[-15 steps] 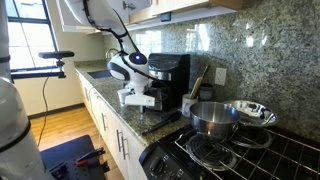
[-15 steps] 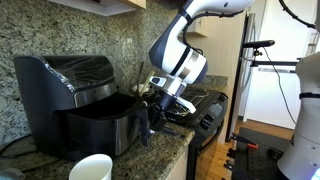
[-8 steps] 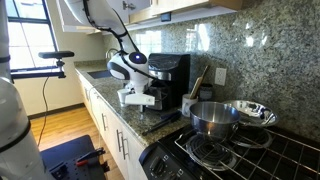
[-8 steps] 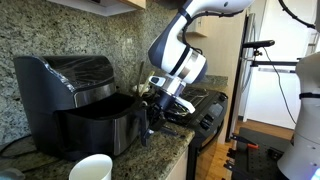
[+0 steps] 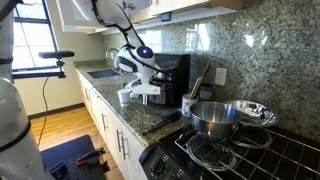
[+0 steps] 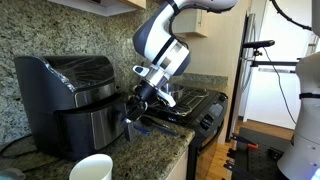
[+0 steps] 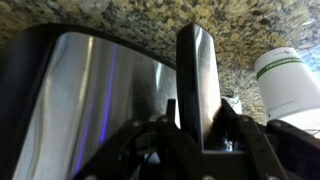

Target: Open the air fryer and close it

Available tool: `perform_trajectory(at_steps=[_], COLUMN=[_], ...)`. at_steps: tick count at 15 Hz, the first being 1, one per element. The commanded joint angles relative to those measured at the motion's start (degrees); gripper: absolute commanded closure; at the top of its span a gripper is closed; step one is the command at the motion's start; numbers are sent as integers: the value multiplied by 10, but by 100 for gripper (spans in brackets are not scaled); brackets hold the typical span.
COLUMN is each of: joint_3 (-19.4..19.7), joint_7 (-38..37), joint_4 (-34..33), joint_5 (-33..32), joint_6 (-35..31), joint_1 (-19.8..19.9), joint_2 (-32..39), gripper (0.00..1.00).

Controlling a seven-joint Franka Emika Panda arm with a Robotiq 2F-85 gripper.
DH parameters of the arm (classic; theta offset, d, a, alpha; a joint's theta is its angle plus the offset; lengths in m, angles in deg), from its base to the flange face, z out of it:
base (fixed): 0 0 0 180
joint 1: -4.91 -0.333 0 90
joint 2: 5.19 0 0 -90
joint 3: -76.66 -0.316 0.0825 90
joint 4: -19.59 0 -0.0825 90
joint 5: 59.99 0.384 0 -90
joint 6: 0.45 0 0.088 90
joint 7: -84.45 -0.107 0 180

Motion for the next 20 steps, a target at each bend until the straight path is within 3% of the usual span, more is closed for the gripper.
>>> perform_trajectory(at_steps=[1, 18, 19, 20], joint_3=[-1, 0, -1, -1], joint_7=[18, 16, 17, 18], joint_4=[-56, -85, -84, -83], joint_5=[8, 3, 5, 5], joint_6=[15, 21, 19, 18], joint_1=[3, 4, 4, 4], joint_2=[32, 55, 54, 54], gripper=[81, 81, 40, 28])
